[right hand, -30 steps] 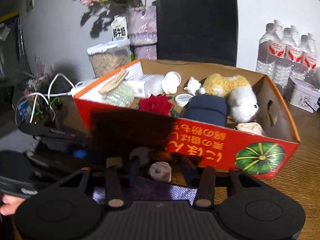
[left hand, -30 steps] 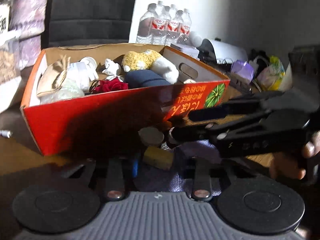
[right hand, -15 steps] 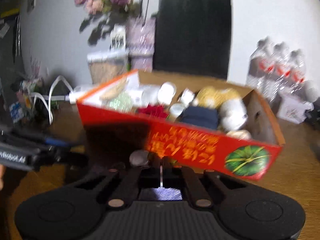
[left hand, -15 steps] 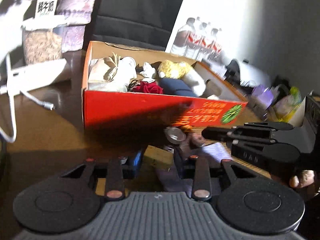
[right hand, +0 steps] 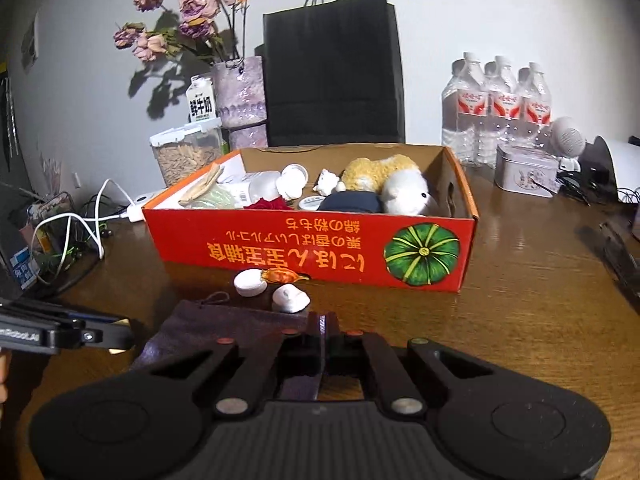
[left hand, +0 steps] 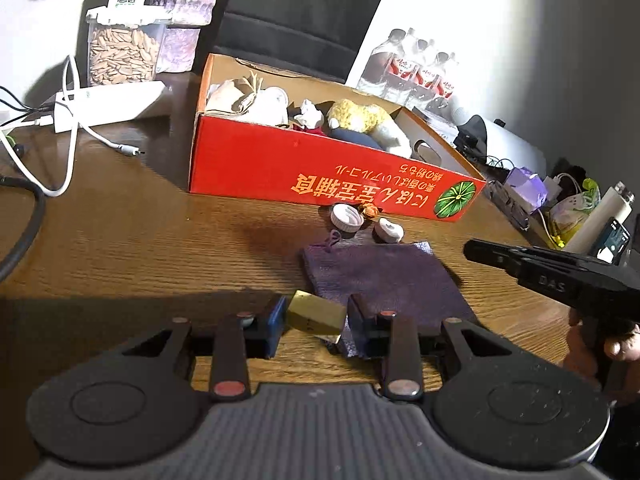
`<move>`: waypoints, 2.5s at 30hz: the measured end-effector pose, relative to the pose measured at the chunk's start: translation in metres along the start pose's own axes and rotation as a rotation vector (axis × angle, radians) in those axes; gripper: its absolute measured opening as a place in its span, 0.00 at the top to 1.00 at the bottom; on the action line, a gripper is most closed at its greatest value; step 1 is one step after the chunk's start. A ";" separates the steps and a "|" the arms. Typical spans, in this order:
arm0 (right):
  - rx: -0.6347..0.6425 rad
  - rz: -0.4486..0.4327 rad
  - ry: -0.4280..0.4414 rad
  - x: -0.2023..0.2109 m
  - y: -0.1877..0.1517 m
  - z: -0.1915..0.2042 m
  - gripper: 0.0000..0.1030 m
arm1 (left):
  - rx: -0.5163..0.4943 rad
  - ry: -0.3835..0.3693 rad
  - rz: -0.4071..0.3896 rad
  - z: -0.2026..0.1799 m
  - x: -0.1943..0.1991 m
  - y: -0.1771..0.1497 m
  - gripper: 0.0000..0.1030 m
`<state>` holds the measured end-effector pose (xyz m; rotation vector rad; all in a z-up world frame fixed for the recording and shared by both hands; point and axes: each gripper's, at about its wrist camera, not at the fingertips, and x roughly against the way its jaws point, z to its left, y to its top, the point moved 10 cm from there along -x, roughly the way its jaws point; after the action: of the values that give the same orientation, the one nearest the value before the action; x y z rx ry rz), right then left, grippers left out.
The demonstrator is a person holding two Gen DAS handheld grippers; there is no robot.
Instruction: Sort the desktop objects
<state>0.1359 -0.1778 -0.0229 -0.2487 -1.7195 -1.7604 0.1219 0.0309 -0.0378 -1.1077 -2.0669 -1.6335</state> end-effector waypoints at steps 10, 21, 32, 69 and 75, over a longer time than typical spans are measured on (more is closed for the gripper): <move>0.009 -0.008 0.011 -0.009 0.004 0.002 0.66 | -0.045 -0.039 0.001 -0.004 -0.037 0.032 0.66; 0.103 0.117 0.060 -0.076 0.015 0.035 0.62 | -0.079 -0.031 -0.003 0.005 -0.062 0.043 0.66; 0.020 0.067 -0.040 -0.065 0.014 0.026 0.76 | -0.133 0.024 -0.111 0.002 -0.044 0.051 0.66; 0.079 -0.195 -0.123 0.092 -0.056 0.036 0.76 | -0.207 0.190 -0.329 -0.086 0.060 -0.052 0.66; 0.068 -0.199 -0.102 0.090 -0.048 0.037 0.76 | -0.206 0.184 -0.336 -0.087 0.056 -0.046 0.66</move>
<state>0.0281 -0.1752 -0.0076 -0.1440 -1.9307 -1.8537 0.0320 -0.0297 -0.0062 -0.6572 -2.0830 -2.0590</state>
